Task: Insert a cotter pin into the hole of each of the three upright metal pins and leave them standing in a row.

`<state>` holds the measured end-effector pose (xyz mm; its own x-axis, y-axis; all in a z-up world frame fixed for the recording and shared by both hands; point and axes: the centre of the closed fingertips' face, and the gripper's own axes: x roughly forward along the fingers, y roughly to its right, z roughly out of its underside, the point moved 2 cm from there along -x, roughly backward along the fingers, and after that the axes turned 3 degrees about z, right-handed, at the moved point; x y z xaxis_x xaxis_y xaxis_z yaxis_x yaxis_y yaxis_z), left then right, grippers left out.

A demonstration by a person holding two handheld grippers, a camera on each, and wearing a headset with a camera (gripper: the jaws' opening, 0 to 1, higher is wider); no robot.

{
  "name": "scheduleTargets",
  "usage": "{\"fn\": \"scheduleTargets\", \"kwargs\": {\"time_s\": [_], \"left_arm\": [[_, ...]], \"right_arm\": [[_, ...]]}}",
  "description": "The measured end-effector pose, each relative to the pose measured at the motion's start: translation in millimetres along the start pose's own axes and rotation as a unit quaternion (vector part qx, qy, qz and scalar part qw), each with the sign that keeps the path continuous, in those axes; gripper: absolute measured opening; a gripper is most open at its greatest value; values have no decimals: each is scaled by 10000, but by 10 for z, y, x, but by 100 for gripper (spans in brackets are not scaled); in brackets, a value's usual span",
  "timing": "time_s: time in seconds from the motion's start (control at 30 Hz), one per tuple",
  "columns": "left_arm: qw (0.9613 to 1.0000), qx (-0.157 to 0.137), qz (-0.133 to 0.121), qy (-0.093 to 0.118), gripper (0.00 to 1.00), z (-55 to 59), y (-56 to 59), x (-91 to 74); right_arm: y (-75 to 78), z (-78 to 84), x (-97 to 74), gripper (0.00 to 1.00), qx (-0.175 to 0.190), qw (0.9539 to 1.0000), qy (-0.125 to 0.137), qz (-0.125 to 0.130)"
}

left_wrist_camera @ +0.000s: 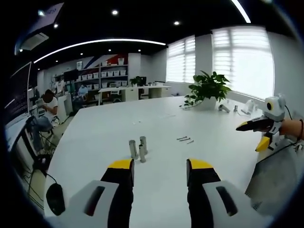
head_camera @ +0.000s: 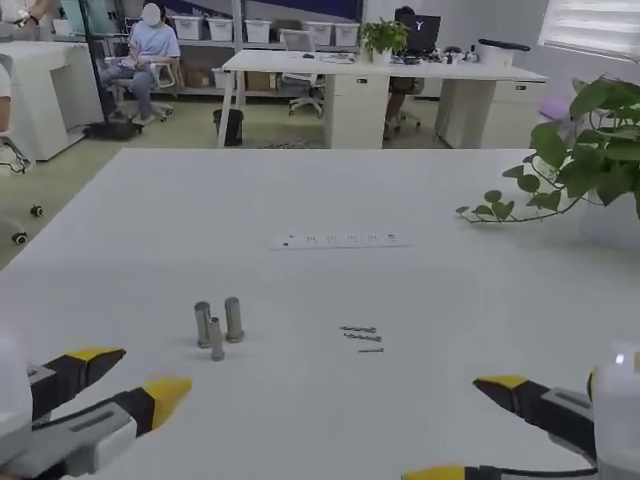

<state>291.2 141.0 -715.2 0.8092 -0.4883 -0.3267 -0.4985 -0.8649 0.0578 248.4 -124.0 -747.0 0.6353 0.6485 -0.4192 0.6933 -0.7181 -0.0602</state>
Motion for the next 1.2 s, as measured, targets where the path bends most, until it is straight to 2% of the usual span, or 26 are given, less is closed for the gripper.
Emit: {"fn": "scheduleTargets", "kwargs": {"time_s": [0.07, 0.17, 0.3, 0.5, 0.83, 1.03, 1.2], "left_arm": [[10000, -46, -18, 2, 42, -4, -38, 67], [9998, 130, -72, -114, 41, 20, -85, 155], [9996, 211, -11, -212, 40, 46, -126, 279], [9996, 205, 22, -217, 37, 53, -205, 455], [9990, 243, 52, -370, 31, 171, -288, 749], [9983, 320, -17, -482, 30, 231, -385, 940], [9988, 269, -12, -404, 29, 204, -428, 1065]], "right_arm": [[3, 4, 1, 86, 5, 10000, -15, 7], [10, 0, -6, 85, 17, 10000, -25, 25], [26, -6, -14, 85, 22, 10000, -32, 51], [39, -5, -13, 85, 47, 10000, -42, 67], [-11, 25, 19, 84, 30, 9999, -101, -23], [-32, 33, 51, 83, 51, 9999, -114, -67], [-13, 21, 73, 82, 95, 9999, -86, -39]]}}
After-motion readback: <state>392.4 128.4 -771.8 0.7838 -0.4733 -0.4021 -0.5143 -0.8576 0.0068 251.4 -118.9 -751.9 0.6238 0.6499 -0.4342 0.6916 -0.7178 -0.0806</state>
